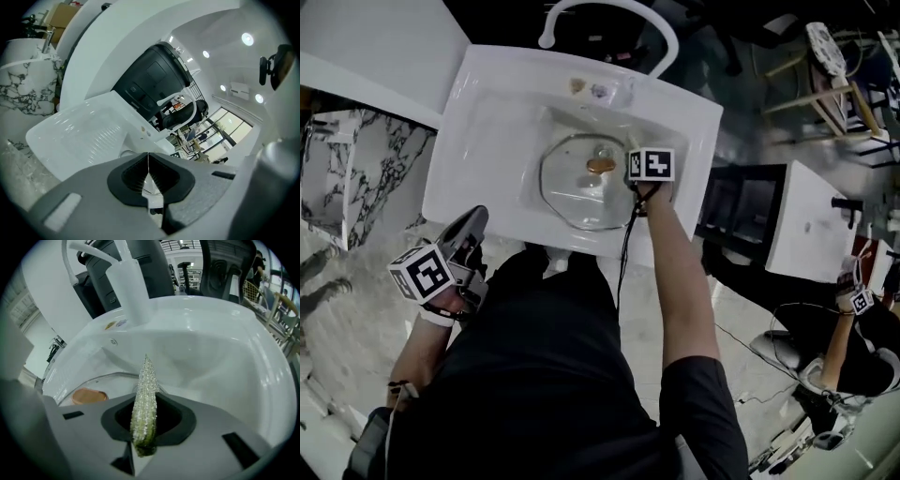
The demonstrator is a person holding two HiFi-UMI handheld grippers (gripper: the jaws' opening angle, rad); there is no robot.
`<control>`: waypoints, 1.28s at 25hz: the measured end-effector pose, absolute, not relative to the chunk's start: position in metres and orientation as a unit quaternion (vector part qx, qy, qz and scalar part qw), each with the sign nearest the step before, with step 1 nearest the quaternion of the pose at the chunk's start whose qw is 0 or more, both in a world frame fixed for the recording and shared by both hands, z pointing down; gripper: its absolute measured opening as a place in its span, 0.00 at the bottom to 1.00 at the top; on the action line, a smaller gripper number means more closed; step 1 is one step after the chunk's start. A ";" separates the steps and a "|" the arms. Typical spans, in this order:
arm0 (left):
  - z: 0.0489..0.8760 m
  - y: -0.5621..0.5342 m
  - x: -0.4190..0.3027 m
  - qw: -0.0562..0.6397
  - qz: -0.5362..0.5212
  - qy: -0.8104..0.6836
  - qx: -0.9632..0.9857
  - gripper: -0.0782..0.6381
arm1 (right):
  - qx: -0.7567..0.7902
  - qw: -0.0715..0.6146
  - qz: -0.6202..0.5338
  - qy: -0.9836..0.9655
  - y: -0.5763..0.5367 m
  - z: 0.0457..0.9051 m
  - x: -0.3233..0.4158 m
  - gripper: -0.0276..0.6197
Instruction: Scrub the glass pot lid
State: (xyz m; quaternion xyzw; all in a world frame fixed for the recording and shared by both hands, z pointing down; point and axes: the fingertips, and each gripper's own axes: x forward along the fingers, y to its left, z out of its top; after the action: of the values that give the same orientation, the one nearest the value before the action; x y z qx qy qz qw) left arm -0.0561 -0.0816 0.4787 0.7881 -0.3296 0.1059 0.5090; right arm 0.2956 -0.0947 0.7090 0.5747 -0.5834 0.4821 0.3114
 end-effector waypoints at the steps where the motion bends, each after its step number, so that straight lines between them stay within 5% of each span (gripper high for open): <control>1: 0.477 -0.082 -0.050 0.507 0.108 -0.320 0.793 0.11 | 0.583 0.314 0.479 -0.576 -0.086 0.706 0.299 0.14; 10: 0.470 -0.081 -0.008 0.506 0.113 -0.262 0.814 0.11 | 0.587 0.264 0.451 -0.619 -0.057 0.658 0.301 0.14; 15: 0.472 -0.079 -0.032 0.511 0.109 -0.296 0.800 0.11 | 0.471 0.455 0.267 -0.707 -0.105 0.662 0.298 0.14; 21: 0.479 -0.074 -0.069 0.522 0.093 -0.349 0.773 0.11 | 0.241 0.687 0.188 -0.659 -0.082 0.723 0.294 0.14; 25: 0.476 -0.074 -0.069 0.526 0.080 -0.349 0.771 0.11 | 0.163 0.732 0.169 -0.640 -0.061 0.723 0.292 0.14; 32: 0.473 -0.079 -0.053 0.535 0.071 -0.319 0.779 0.11 | 0.163 0.693 0.247 -0.657 -0.020 0.700 0.264 0.14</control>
State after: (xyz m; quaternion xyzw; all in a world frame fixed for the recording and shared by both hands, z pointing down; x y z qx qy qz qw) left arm -0.0526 -0.0795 0.4732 0.7791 -0.3193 0.0711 0.5348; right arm 0.2645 -0.0203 0.6997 0.1628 -0.6573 0.2474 0.6930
